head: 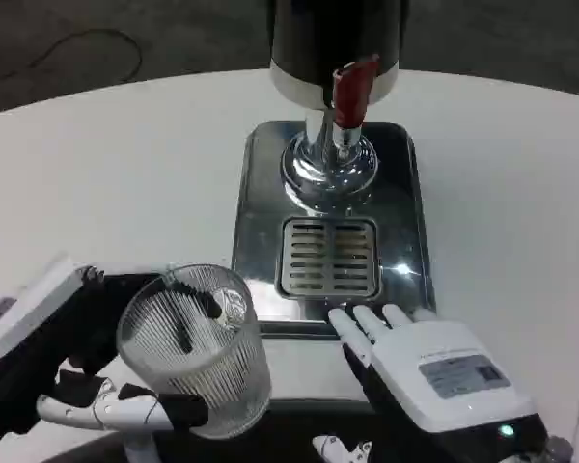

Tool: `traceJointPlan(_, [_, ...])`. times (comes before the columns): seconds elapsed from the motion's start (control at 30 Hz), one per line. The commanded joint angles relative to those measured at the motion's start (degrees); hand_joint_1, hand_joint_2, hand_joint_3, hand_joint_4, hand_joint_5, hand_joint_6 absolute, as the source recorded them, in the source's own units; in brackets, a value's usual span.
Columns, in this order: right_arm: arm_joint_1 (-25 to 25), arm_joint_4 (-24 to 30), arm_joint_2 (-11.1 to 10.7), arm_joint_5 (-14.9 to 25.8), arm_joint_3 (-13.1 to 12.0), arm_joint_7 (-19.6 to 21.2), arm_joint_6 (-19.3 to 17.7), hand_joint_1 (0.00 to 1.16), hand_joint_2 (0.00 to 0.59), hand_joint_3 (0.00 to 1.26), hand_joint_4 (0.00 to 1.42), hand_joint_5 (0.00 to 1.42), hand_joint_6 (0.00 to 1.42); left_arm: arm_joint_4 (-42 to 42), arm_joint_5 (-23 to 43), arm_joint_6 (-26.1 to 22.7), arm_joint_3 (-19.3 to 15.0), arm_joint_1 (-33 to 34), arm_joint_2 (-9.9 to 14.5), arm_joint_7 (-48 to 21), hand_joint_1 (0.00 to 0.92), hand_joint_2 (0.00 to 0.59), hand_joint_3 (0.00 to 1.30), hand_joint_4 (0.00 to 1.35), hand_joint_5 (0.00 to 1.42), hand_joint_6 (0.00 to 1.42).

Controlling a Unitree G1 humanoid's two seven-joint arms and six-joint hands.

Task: Grasp the cup under the faucet to collect the drink, then remove the cup.

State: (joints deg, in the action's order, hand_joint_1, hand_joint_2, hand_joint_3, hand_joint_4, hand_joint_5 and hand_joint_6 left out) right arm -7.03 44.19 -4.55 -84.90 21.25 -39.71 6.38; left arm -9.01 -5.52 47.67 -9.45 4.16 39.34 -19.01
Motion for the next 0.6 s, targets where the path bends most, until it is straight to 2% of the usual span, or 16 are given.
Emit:
traceJointPlan(0.03, [-0.71, 0.81, 0.36, -0.27, -0.25, -0.35, -0.48, 0.20, 0.416, 0.00, 0.00, 0.00, 0.00, 1.05, -0.46, -0.13, 0.30, 0.43, -0.45, 0.23, 0.398, 0.291, 1.04, 1.17, 1.37, 1.42])
traceJointPlan(0.6, [-0.73, 1.09, 0.58, -0.26, -0.82, -0.32, -0.50, 0.20, 0.416, 0.00, 0.00, 0.00, 0.00, 1.16, -0.97, -0.51, 1.01, 0.99, -0.52, 0.43, 0.398, 0.291, 1.04, 1.17, 1.37, 1.42])
